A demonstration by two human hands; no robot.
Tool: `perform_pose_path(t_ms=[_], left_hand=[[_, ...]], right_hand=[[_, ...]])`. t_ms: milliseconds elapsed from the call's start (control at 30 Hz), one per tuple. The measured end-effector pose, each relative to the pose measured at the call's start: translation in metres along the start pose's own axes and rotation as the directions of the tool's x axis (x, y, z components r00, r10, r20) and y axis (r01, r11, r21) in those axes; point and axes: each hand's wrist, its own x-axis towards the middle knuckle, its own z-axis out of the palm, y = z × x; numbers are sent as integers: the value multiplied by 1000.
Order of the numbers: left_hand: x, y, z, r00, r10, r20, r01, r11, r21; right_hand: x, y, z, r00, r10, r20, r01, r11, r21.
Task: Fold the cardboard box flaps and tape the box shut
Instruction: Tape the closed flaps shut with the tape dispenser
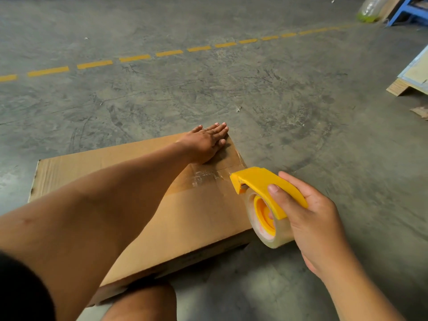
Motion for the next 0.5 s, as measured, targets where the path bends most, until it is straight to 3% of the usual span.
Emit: perform_pose_path(t_ms=[500], left_hand=[[-10,9,3,999,47,0,-47,999,19]], right_hand=[[-39,10,5,996,23,-89,-22,1000,13]])
